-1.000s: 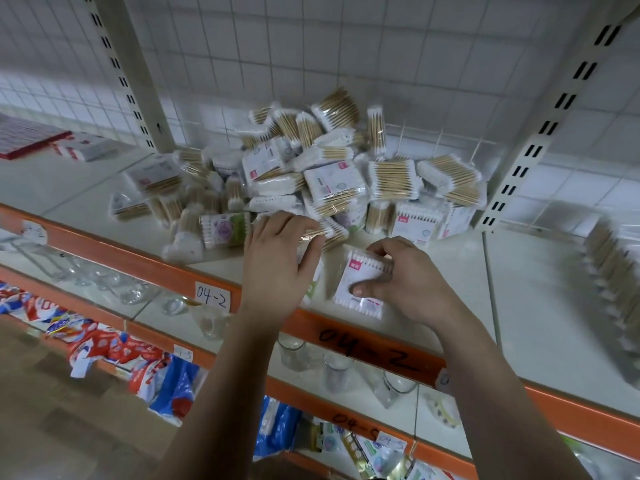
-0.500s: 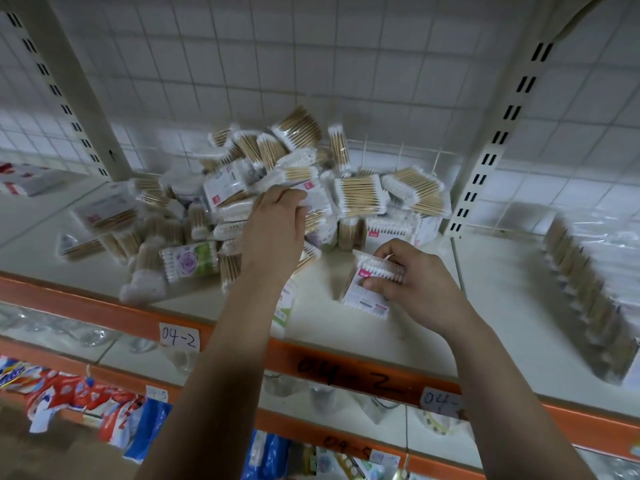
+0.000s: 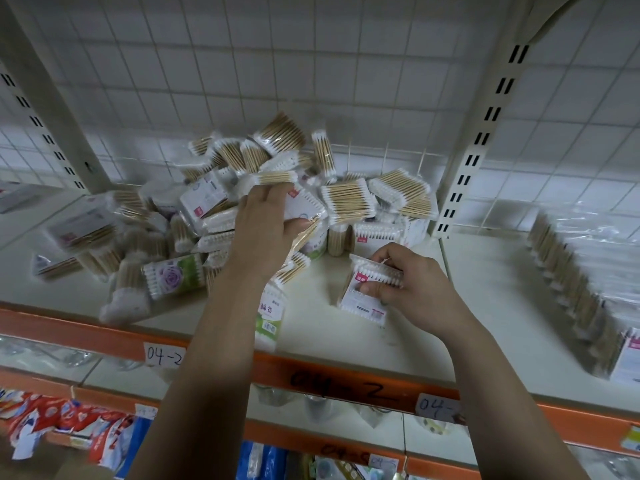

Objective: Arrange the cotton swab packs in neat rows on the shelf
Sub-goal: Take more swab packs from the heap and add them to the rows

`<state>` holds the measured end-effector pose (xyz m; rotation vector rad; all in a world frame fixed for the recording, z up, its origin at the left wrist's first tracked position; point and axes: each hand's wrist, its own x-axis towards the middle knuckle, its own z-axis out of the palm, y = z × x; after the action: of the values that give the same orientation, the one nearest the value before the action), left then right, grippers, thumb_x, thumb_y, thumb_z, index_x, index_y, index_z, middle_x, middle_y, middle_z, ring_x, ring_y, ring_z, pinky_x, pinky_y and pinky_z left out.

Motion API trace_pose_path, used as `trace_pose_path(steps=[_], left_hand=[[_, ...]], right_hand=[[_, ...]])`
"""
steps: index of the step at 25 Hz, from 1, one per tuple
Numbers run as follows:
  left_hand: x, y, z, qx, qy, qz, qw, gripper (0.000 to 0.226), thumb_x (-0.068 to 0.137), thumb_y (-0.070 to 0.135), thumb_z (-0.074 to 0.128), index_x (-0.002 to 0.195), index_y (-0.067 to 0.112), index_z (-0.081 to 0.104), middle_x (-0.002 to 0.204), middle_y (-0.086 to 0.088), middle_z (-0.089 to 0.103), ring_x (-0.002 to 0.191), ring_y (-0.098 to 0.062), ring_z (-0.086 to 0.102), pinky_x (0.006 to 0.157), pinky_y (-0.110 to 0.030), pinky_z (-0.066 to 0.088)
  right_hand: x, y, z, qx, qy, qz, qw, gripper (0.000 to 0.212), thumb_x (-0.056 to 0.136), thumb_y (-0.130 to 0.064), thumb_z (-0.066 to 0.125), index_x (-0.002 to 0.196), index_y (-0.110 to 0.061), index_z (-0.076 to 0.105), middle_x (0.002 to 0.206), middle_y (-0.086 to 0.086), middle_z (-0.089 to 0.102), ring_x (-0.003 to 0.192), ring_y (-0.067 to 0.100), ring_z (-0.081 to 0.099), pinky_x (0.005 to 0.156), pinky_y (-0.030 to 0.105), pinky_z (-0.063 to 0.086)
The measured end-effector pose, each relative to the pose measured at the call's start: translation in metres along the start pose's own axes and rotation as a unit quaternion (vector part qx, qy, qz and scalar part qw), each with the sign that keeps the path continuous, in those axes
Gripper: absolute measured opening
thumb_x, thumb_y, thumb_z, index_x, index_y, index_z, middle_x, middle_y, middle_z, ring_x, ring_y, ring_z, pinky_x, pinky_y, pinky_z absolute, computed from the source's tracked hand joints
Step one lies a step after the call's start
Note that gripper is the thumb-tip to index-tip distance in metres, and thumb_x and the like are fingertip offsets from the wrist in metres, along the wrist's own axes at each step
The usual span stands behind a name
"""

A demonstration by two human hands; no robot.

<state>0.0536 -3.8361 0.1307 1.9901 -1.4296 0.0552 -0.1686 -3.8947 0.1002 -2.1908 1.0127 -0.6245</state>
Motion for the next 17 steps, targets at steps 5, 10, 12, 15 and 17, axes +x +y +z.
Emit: trace_pose_path(steps=[5, 10, 12, 15, 17], left_hand=[[-0.007, 0.006, -0.001, -0.043, -0.007, -0.018, 0.999, 0.086, 0.068, 0.043, 0.081, 0.14, 0.019, 0.039, 0.131, -0.008, 0.053, 0.122, -0.028, 0.045, 0.103, -0.043, 0.038], [-0.008, 0.014, 0.006, -0.01, -0.009, 0.005, 1.0, 0.065, 0.074, 0.039, 0.078, 0.13, 0.027, 0.047, 0.108, -0.006, 0.058, 0.101, -0.027, 0.053, 0.08, -0.036, 0.045], [-0.01, 0.022, 0.009, -0.001, -0.009, 0.023, 1.0, 0.051, 0.075, 0.036, 0.078, 0.116, 0.024, 0.049, 0.101, -0.002, 0.058, 0.092, -0.026, 0.056, 0.072, -0.033, 0.043], [-0.014, 0.047, 0.013, -0.013, 0.001, 0.043, 0.999, 0.042, 0.079, 0.033, 0.074, 0.104, 0.022, 0.043, 0.091, 0.0, 0.059, 0.08, -0.024, 0.057, 0.064, -0.032, 0.04], [-0.016, 0.069, 0.019, -0.041, 0.008, 0.057, 0.998, 0.042, 0.08, 0.033, 0.073, 0.103, 0.023, 0.039, 0.089, 0.001, 0.063, 0.077, -0.023, 0.06, 0.062, -0.033, 0.043]], right_hand=[[-0.004, -0.002, -0.004, 0.011, 0.01, 0.0, 1.0, 0.029, 0.072, -0.033, 0.079, 0.087, -0.028, 0.055, 0.072, 0.001, 0.059, 0.065, 0.022, 0.054, 0.059, 0.031, 0.041], [-0.011, -0.001, -0.022, 0.009, 0.033, -0.002, 0.999, 0.03, 0.072, -0.035, 0.079, 0.09, -0.027, 0.056, 0.073, 0.0, 0.056, 0.062, 0.013, 0.046, 0.055, 0.023, 0.035], [-0.015, 0.002, -0.033, 0.007, 0.048, -0.007, 0.999, 0.03, 0.072, -0.035, 0.079, 0.089, -0.028, 0.056, 0.072, -0.002, 0.054, 0.06, 0.009, 0.043, 0.054, 0.019, 0.033], [-0.022, 0.01, -0.053, 0.007, 0.074, -0.009, 0.997, 0.031, 0.071, -0.034, 0.08, 0.089, -0.03, 0.056, 0.072, -0.004, 0.054, 0.064, 0.009, 0.046, 0.054, 0.018, 0.033], [-0.028, 0.016, -0.068, 0.014, 0.091, -0.006, 0.996, 0.03, 0.072, -0.033, 0.079, 0.09, -0.028, 0.056, 0.074, -0.002, 0.058, 0.066, 0.011, 0.049, 0.056, 0.021, 0.036]])
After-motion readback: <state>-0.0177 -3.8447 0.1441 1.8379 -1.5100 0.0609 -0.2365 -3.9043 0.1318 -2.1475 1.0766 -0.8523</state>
